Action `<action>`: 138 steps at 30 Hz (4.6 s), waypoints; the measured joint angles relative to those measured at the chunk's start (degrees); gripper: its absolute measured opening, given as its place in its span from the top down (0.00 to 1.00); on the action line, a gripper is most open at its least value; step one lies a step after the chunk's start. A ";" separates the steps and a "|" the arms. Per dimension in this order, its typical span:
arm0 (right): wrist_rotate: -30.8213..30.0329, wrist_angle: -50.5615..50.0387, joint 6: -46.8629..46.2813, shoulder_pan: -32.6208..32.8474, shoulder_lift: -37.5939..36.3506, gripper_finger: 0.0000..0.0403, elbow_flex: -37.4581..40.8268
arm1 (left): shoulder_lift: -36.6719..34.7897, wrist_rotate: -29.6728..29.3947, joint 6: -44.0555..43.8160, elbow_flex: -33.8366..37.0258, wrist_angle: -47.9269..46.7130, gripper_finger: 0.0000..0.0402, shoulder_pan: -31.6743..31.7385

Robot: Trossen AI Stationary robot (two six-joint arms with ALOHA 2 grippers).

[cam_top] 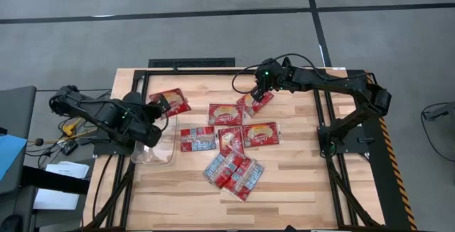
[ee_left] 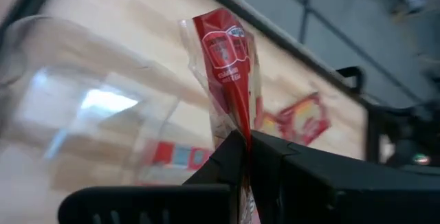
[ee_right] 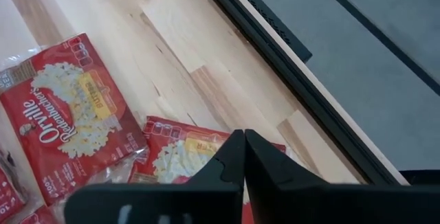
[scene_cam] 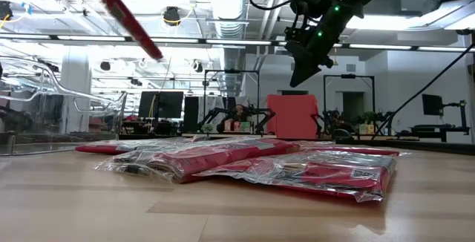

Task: Sort popcorn bags into baskets
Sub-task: Put the red popcorn bag into the transparent bin

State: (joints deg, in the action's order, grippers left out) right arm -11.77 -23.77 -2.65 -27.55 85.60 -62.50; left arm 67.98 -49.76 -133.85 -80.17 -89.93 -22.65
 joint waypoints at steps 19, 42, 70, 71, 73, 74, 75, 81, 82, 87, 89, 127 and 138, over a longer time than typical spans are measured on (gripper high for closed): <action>-0.09 -0.49 -3.89 0.00 -0.02 0.94 0.00 | -6.35 32.64 78.35 -5.17 -0.17 1.00 7.67; 0.00 -0.89 -7.86 0.56 -0.02 0.93 0.00 | -2.68 46.31 115.62 -5.15 -0.08 1.00 23.70; -0.20 -1.01 -7.44 0.04 -0.02 0.91 0.00 | -19.11 59.54 92.07 -11.95 -0.05 1.00 24.78; -0.22 -0.99 -7.46 0.02 -0.02 0.91 0.00 | -20.27 58.18 92.12 -10.72 -0.11 1.00 24.78; -0.26 -0.88 -7.46 0.04 -0.02 0.92 0.00 | -22.01 54.66 92.89 -7.65 -0.27 1.00 24.78; -0.26 -0.88 -7.46 0.04 -0.02 0.92 0.00 | -22.51 52.90 93.64 -6.07 -0.27 1.00 24.78; -0.27 -0.88 -7.46 0.04 -0.02 0.93 0.00 | -22.79 52.07 94.35 -4.44 -0.10 1.00 24.78; -0.28 -0.88 -7.54 0.04 -0.02 0.95 0.00 | -22.97 58.38 99.58 5.95 0.01 1.00 24.78; -0.28 -0.88 -7.64 0.04 -0.02 0.95 0.00 | -22.79 59.81 100.45 7.81 -0.07 1.00 24.78; -0.31 -0.88 -8.93 0.04 -0.02 0.91 0.00 | -22.08 58.95 103.34 15.68 0.01 1.00 24.80; -0.31 -0.88 -8.95 0.04 -0.02 0.90 0.00 | -21.15 57.73 105.06 17.17 -0.03 1.00 24.77; -0.28 -1.09 -7.35 0.04 -0.02 0.94 0.01 | 3.42 57.91 149.34 21.18 8.54 0.99 28.54; -0.28 -1.03 -5.86 0.04 -0.02 0.87 0.01 | 3.42 52.34 148.73 20.99 9.42 0.76 28.54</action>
State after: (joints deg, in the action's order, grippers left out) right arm -12.05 -24.80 -8.50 -27.51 85.58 -62.49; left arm 71.40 2.58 14.88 -59.18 -80.51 5.89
